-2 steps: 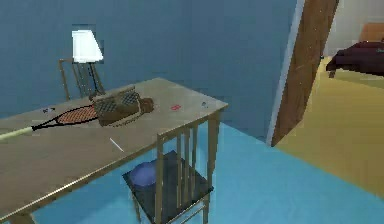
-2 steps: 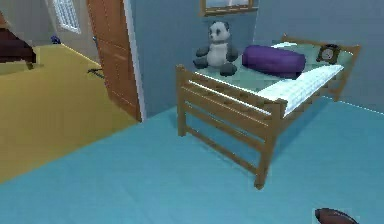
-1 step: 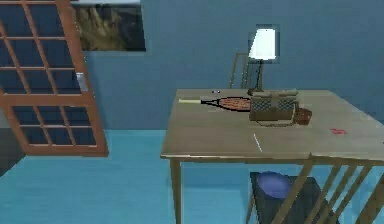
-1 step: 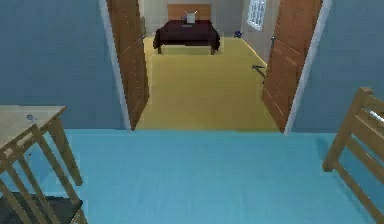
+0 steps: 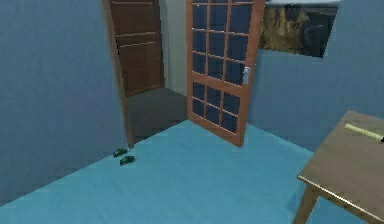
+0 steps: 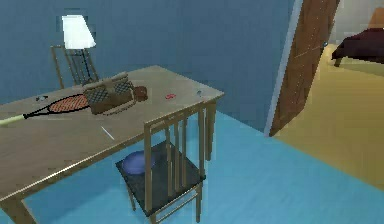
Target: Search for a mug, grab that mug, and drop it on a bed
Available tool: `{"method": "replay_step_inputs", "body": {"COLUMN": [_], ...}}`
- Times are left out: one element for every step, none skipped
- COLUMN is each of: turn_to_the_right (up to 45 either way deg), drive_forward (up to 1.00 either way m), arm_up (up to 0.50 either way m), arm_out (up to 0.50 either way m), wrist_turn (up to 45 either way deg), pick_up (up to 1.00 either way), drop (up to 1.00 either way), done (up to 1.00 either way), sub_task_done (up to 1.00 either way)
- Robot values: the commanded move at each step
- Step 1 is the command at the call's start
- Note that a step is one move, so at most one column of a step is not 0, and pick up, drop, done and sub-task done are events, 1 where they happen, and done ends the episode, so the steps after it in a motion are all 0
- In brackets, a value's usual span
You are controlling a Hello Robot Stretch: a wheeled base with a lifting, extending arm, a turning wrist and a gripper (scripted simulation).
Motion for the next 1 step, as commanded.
{"method": "replay_step_inputs", "body": {"turn_to_the_right": [-12.0], "drive_forward": [0.0], "arm_up": [0.0], "arm_out": [0.0], "wrist_turn": [0.0], "pick_up": [0.0], "drop": [0.0], "done": [0.0], "sub_task_done": [0.0]}}
